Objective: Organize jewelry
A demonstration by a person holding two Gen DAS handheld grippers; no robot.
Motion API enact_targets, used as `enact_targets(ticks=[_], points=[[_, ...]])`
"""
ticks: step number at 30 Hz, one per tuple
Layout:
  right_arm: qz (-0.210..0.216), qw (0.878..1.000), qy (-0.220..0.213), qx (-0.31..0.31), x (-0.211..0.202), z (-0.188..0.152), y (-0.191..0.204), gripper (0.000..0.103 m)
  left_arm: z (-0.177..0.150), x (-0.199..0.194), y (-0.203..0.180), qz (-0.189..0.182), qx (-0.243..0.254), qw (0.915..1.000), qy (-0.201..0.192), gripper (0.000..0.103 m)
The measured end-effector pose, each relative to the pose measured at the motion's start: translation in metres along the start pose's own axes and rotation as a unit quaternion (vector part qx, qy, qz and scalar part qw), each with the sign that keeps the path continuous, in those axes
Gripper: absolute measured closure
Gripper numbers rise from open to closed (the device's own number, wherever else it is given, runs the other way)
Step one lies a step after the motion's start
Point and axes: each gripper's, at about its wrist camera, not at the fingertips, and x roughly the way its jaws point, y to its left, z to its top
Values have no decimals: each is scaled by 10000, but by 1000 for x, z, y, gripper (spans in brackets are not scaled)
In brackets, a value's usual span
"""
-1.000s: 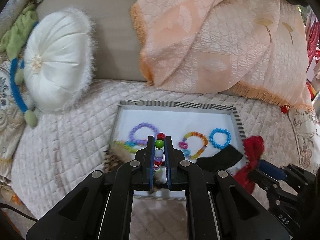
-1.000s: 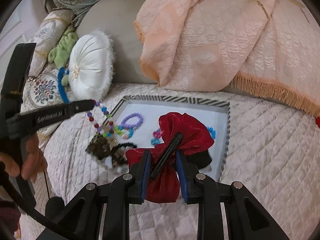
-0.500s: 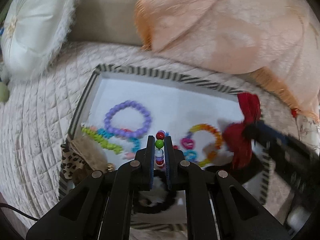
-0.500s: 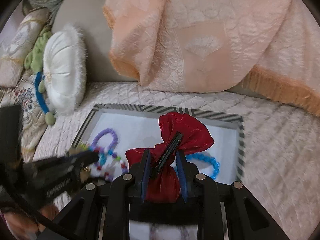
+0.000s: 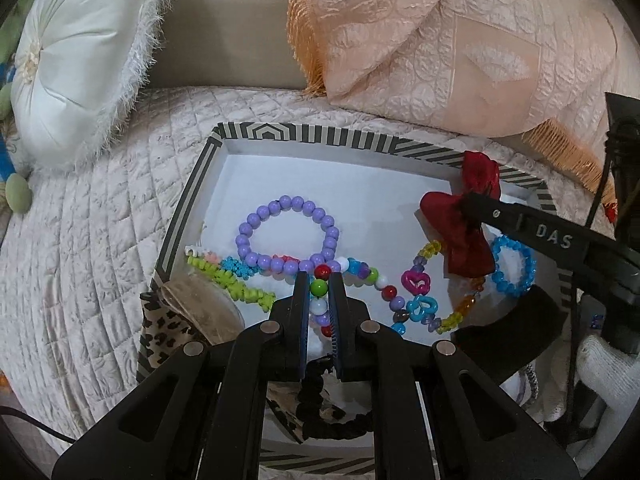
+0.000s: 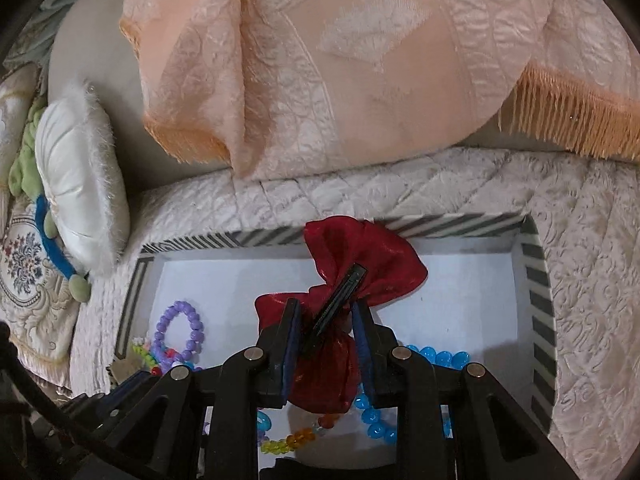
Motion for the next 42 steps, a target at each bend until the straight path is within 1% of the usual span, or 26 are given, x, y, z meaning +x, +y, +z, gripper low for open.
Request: enact_targets(ticks=[2, 3, 4, 5, 6, 7, 8, 10, 13, 18, 21, 26, 30, 34, 37, 42], points=[[85, 10000, -18, 15, -4, -2, 0, 78, 0, 0, -1, 55, 30, 10000, -41, 95], [107, 9999, -25, 6, -7, -2, 0, 75, -1, 0, -2, 85, 56, 9999, -66, 95], [108, 9999, -44, -9, -8, -3, 2, 64, -2, 0, -2, 93, 73, 9999, -78, 94], [126, 9999, -76, -23, -12, -4, 2, 60, -2, -1, -3, 96, 85, 9999, -87, 93], [165, 9998, -104, -36, -16, -5, 1, 59, -3, -2, -3, 125, 97, 9998, -97, 91], [213, 9997, -124, -62, -20, -7, 0, 59, -4, -3, -4, 162, 112, 9997, -111, 83], [212, 9996, -141, -89, -24, -9, -1, 59, -5, -4, -5, 178, 129, 9997, -134, 70], [192, 9996, -182, -138, -32, -13, -2, 59, -7, -7, -6, 104, 137, 9997, -186, 61], [219, 9993, -205, -229, -45, -19, -1, 58, -9, -15, -7, 151, 192, 9994, -250, 60], [45, 9981, -334, -516, -62, -33, 14, 58, -17, -30, -7, 124, 183, 9992, -333, 60], [-62, 9977, -372, -569, -74, -42, 21, 58, -23, -42, -4, 153, 190, 9988, -434, 60], [-189, 9955, -575, -724, -98, -63, 36, 57, -31, -64, 2, 202, 127, 9978, -623, 60], [-183, 9940, -716, -808, -115, -80, 48, 55, -40, -84, 8, 158, 38, 9970, -755, 60], [-269, 9916, -883, -901, -129, -92, 60, 48, -49, -102, 11, 152, 25, 9962, -857, 60], [-264, 9907, -970, -919, -140, -100, 67, 46, -57, -116, 16, 165, -46, 9951, -973, 60], [-339, 9895, -984, -1007, -151, -109, 76, 45, -67, -131, 19, 171, -77, 9942, -1059, 60]])
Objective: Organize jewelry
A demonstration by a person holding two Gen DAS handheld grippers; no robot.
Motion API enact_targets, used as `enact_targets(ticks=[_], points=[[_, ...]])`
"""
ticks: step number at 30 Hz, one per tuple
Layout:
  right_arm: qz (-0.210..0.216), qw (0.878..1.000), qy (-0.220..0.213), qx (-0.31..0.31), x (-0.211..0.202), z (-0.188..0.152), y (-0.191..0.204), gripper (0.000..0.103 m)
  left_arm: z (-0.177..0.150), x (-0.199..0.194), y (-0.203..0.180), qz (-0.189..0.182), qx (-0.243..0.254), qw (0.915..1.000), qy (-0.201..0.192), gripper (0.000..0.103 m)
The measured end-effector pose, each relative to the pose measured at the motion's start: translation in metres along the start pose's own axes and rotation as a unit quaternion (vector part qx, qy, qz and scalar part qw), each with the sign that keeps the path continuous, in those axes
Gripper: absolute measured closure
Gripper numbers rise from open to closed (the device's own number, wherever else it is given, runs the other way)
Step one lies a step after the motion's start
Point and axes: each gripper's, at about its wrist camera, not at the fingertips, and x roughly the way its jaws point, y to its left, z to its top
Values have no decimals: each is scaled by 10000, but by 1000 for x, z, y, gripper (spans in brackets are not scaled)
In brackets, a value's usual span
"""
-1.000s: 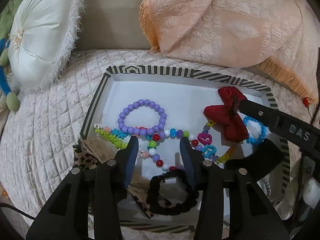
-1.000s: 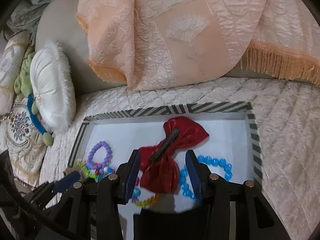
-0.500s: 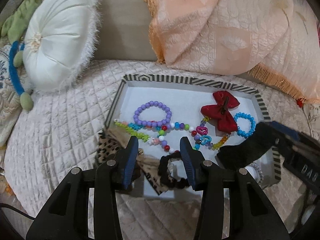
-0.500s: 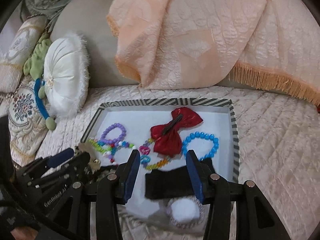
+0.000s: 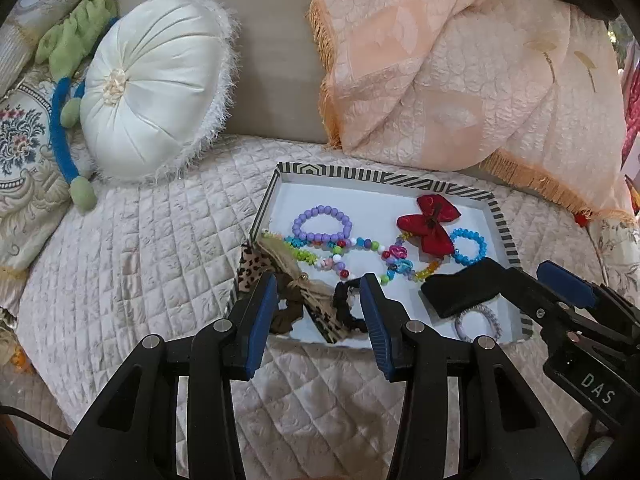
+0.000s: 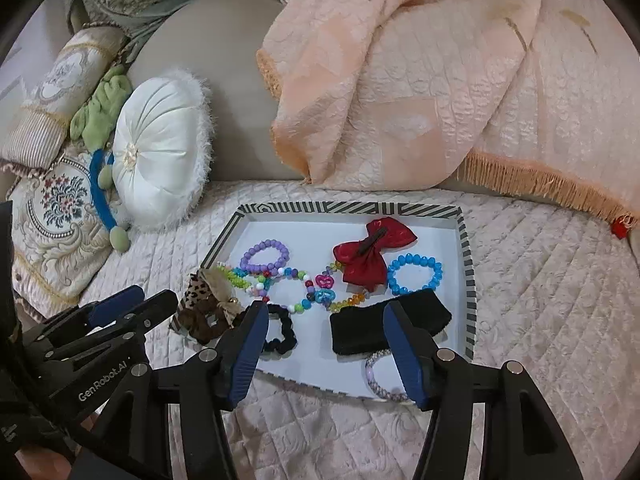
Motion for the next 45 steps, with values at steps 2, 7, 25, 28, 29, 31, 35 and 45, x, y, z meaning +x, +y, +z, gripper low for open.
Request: enact_targets(ticks=[2, 7, 25, 28, 29, 31, 35, 45], points=[[-34, 10000, -34, -50, -5, -1, 4, 45, -2, -7, 1, 31, 7, 10000, -56, 60], [-127, 9997, -151, -123, -21, -3, 12, 43, -5, -20, 3, 26, -24, 9999, -133, 60], [-402, 9985, -268, -253, -49, -17, 24, 40, -14, -52, 3, 110, -84, 9991, -390, 60], [-400, 9985, -270, -248, -51, -18, 24, 39, -15, -54, 1, 134, -34, 9990, -421, 60], [-399, 9985, -271, -254, -51, -18, 24, 39, -15, -55, 1, 145, -25, 9990, -425, 60], [-426, 9983, -274, -272, -52, -19, 24, 39, -15, -56, 1, 165, -21, 9989, -441, 60], [-419, 9985, -240, -253, -52, -18, 23, 38, -15, -56, 0, 191, -17, 9989, -437, 60], [-376, 9987, -160, -298, -47, -18, 23, 37, -15, -56, 1, 224, -15, 9989, -413, 60]])
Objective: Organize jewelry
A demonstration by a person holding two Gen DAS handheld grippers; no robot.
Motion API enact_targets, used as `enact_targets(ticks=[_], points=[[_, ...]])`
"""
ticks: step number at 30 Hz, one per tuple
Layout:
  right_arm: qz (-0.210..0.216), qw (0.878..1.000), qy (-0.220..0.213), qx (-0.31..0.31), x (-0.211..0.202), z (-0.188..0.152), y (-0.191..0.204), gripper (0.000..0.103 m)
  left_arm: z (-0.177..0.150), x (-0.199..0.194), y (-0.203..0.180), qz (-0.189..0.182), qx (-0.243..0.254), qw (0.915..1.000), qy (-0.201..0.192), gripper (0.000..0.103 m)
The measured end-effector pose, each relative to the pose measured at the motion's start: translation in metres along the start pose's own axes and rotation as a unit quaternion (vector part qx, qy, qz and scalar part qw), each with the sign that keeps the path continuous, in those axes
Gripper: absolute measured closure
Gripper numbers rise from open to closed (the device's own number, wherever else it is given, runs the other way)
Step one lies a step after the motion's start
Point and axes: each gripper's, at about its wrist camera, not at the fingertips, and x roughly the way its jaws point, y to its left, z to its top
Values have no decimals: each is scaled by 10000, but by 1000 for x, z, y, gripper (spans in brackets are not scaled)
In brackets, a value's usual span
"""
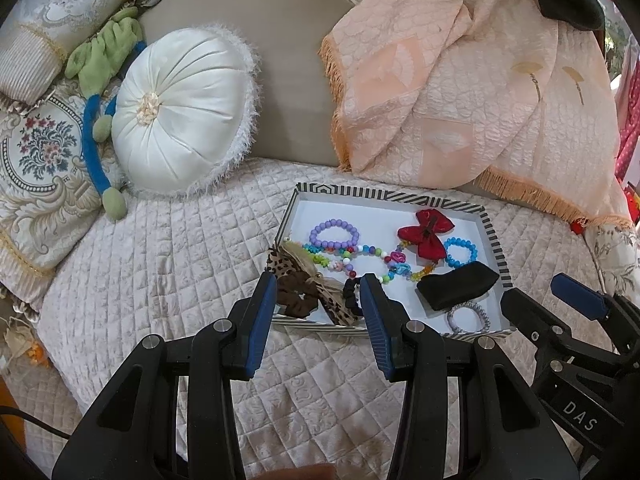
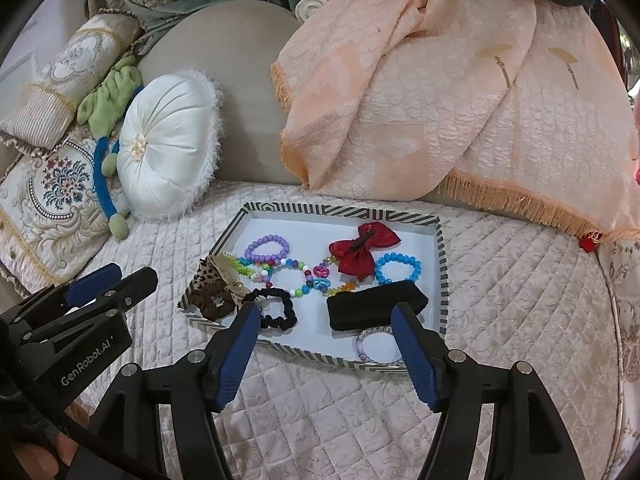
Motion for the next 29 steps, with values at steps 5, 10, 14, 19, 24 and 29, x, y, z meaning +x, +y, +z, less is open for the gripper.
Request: enact_targets(ticks=[5, 10, 14, 19, 24, 29], points=[[2, 10000, 41, -13, 3, -1, 3, 37, 0, 2, 1, 40, -11, 10000, 17, 60], [4, 10000, 85, -38, 5, -2, 5, 36, 0, 3, 1, 53, -14, 10000, 23, 60], [21, 9999, 100, -30, 6, -4, 6, 36, 0, 3, 2, 38, -43, 10000, 33, 60], [22, 9999, 129, 1, 9, -5, 6, 36, -1, 4, 1, 37, -29, 10000, 37, 60], [38, 9998, 170, 5, 12, -8, 5, 35, -1, 5, -1, 0, -9, 10000, 25, 60], [51, 9997, 192, 108, 16, -12, -10, 35, -5, 12, -8, 10, 112, 9999, 27, 60]])
